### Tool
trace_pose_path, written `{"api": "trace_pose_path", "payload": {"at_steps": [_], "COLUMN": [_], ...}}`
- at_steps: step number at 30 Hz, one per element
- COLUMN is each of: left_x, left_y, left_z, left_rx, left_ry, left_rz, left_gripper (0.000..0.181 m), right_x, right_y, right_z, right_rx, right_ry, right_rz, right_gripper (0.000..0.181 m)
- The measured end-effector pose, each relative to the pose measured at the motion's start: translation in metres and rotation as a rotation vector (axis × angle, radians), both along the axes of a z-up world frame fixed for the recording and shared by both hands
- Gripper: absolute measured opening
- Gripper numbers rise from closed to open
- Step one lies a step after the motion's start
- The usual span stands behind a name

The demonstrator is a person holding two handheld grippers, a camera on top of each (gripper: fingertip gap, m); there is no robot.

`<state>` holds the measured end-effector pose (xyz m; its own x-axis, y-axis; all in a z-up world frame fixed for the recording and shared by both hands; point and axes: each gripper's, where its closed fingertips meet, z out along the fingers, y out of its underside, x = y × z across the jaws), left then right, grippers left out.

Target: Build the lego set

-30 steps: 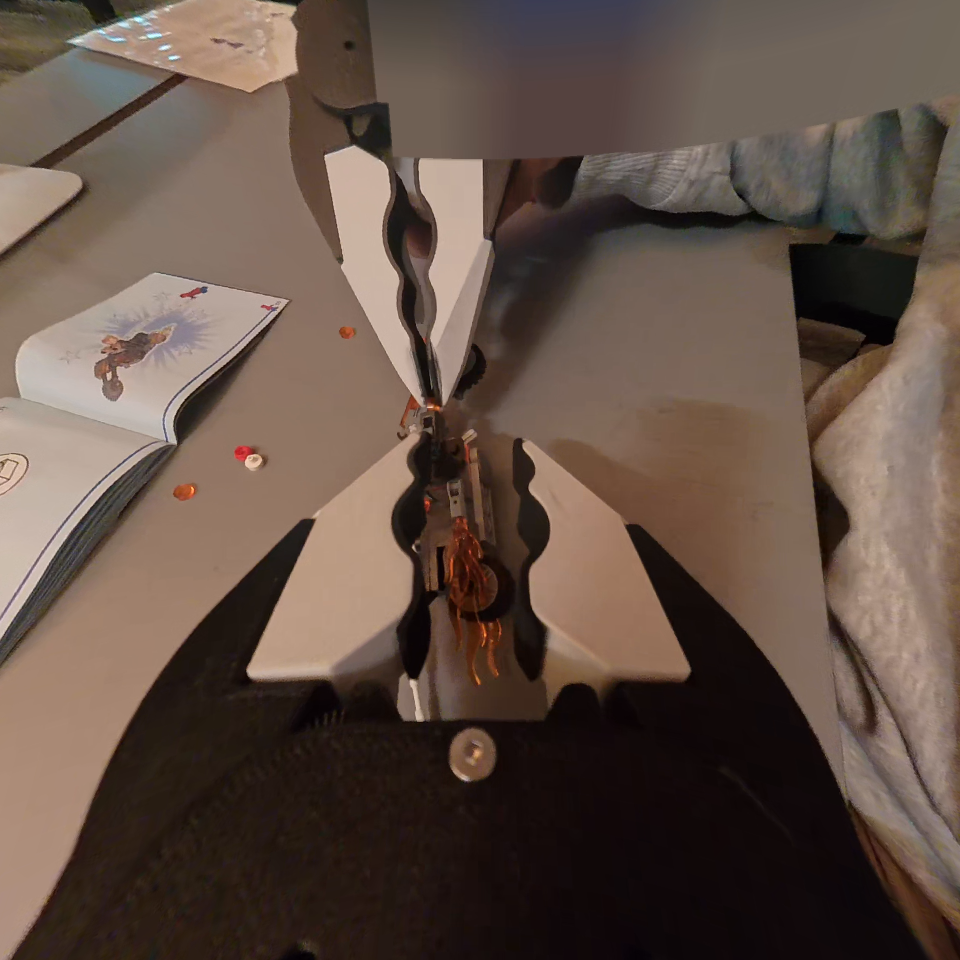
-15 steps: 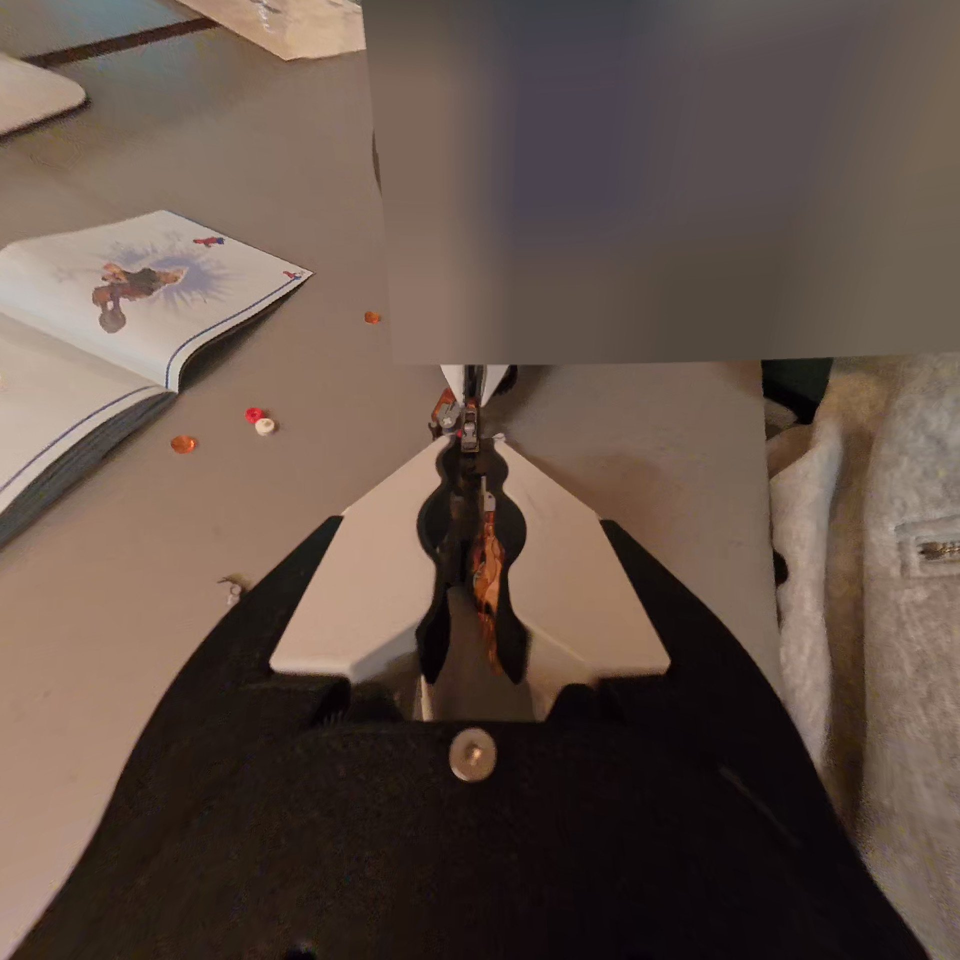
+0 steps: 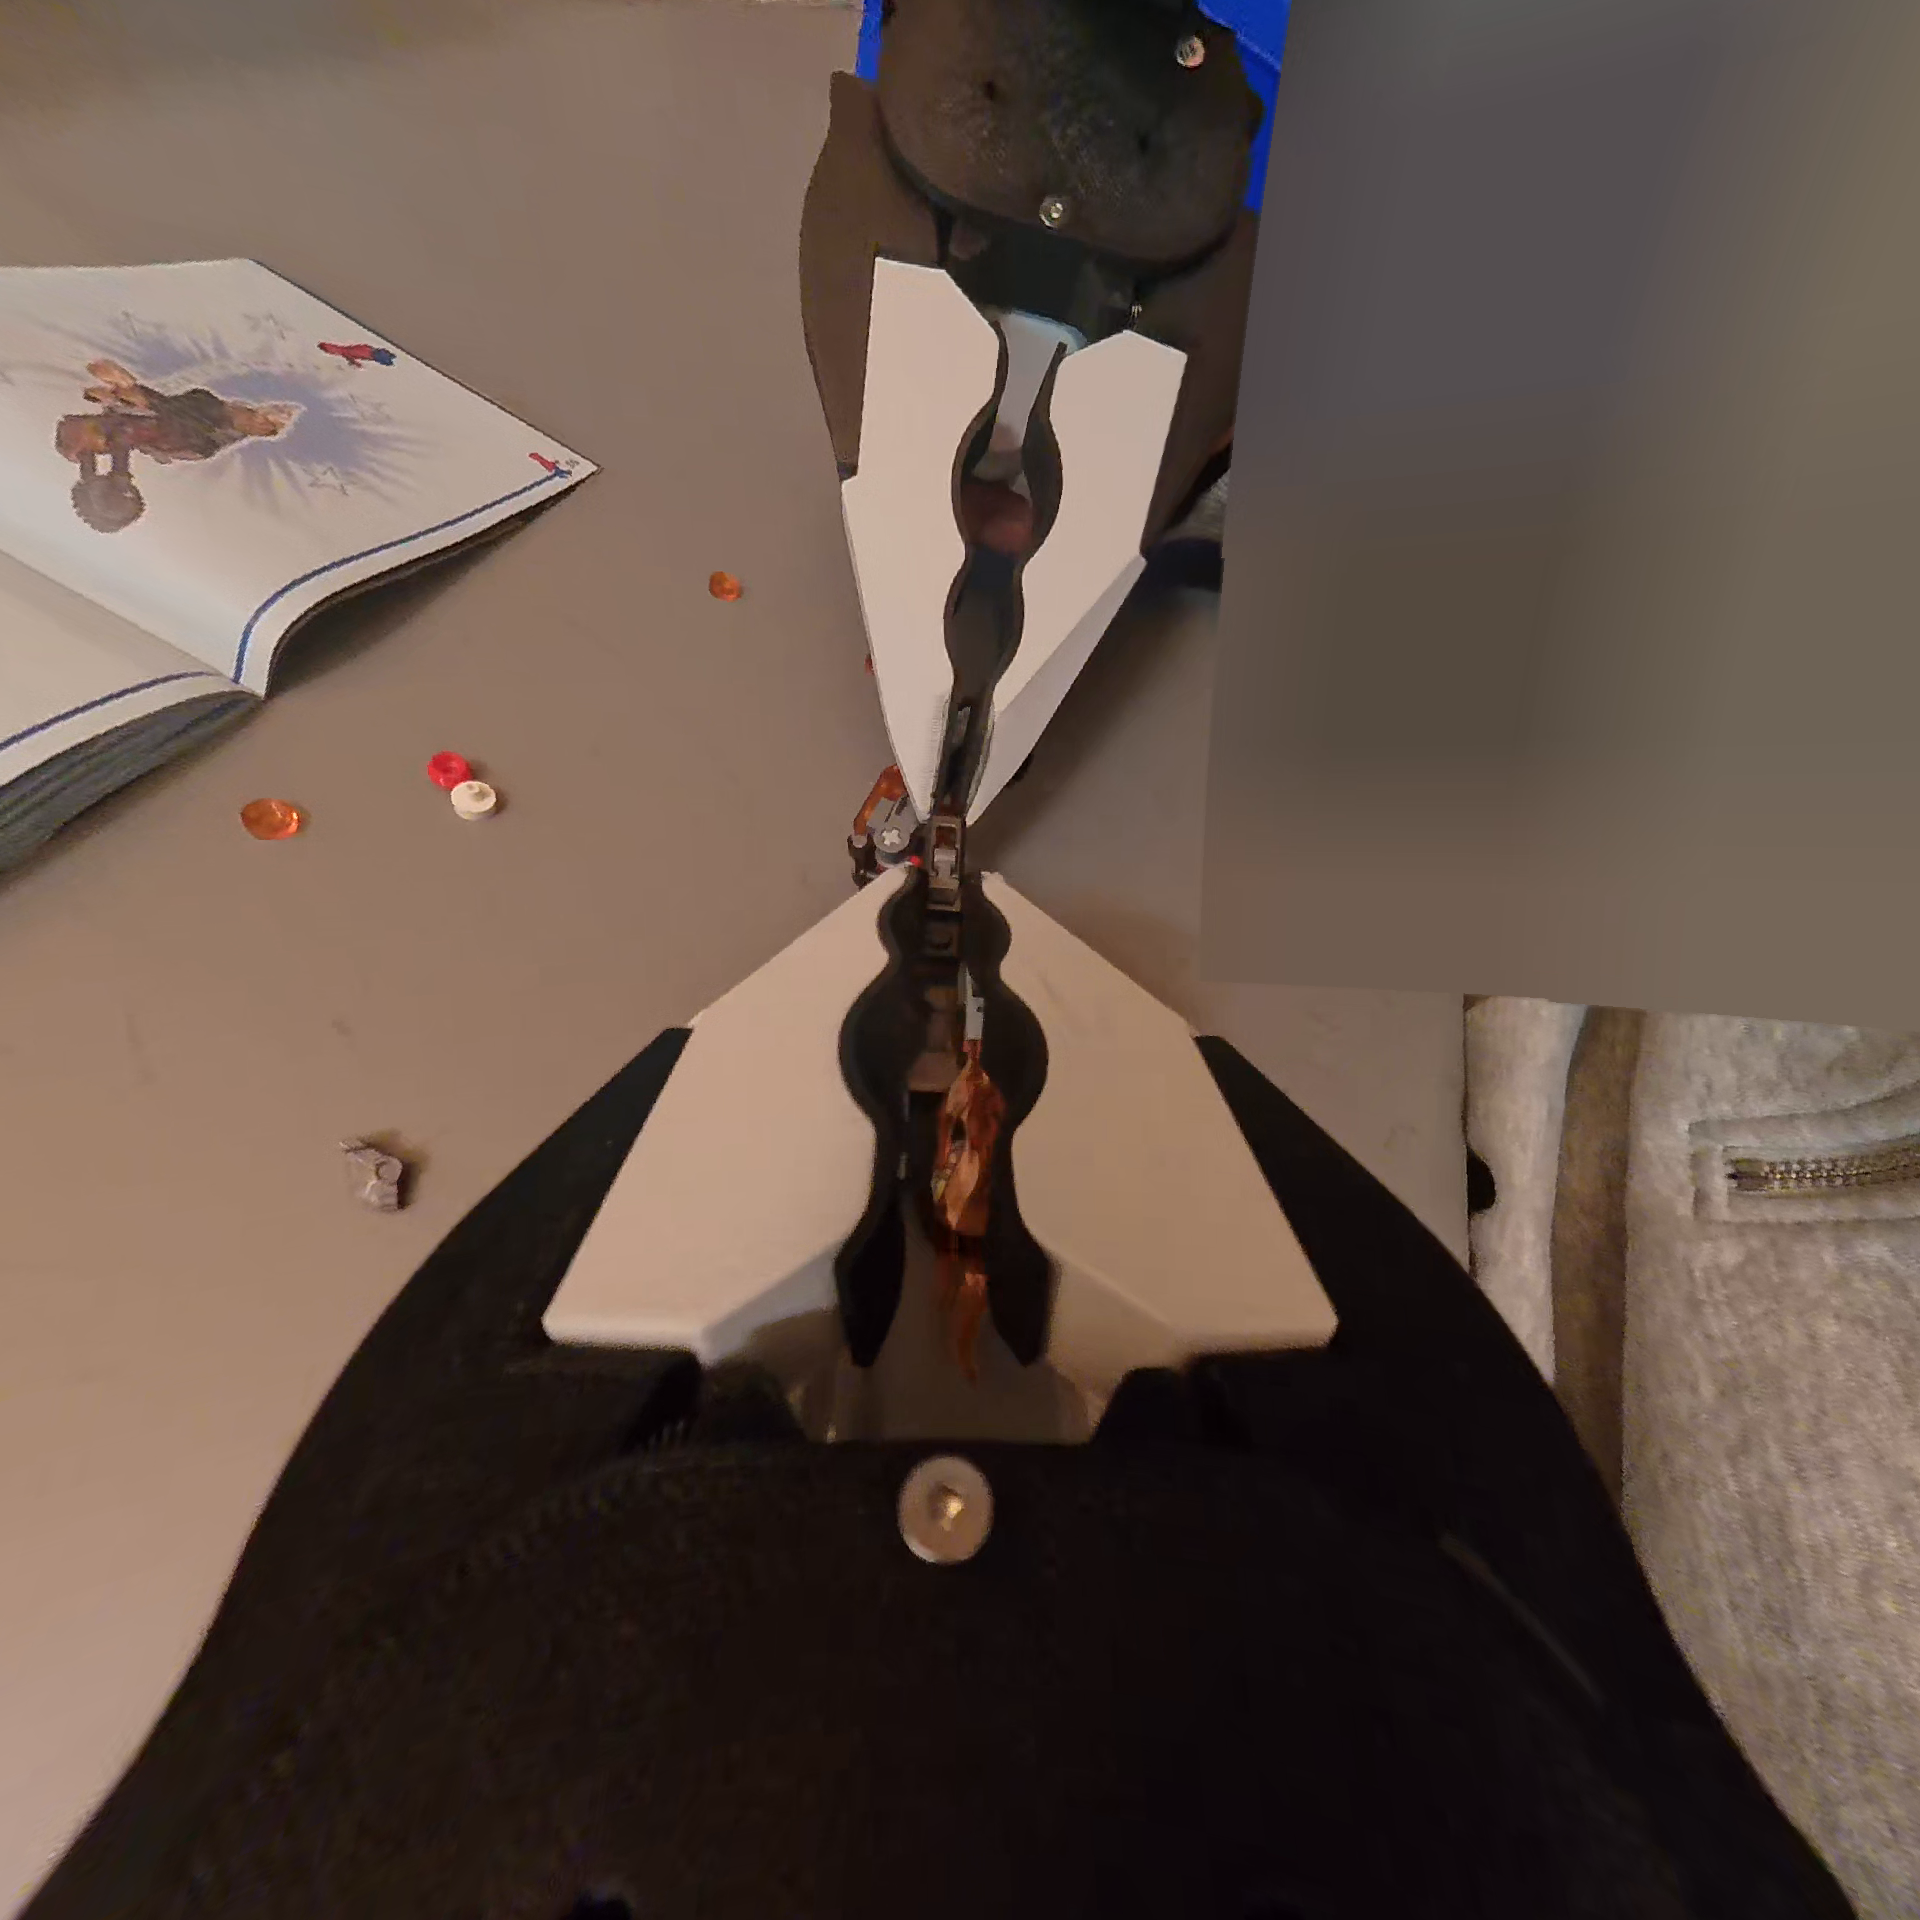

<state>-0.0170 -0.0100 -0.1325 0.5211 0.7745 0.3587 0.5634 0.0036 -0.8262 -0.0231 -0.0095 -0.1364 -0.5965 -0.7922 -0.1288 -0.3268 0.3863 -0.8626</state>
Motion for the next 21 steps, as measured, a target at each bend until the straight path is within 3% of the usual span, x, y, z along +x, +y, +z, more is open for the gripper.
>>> {"api": "trace_pose_path", "payload": {"at_steps": [21], "left_x": [0.0003], "left_y": [0.0010], "left_z": [0.0005], "left_rx": [0.024], "left_ry": [-0.007], "left_rz": [-0.011], "left_gripper": [0.005], "right_x": [0.0012], "right_y": [-0.0006], "right_z": [0.0000], "right_rx": [0.057], "right_ry": [-0.035], "right_rz": [0.094], "right_gripper": [0.000]}}
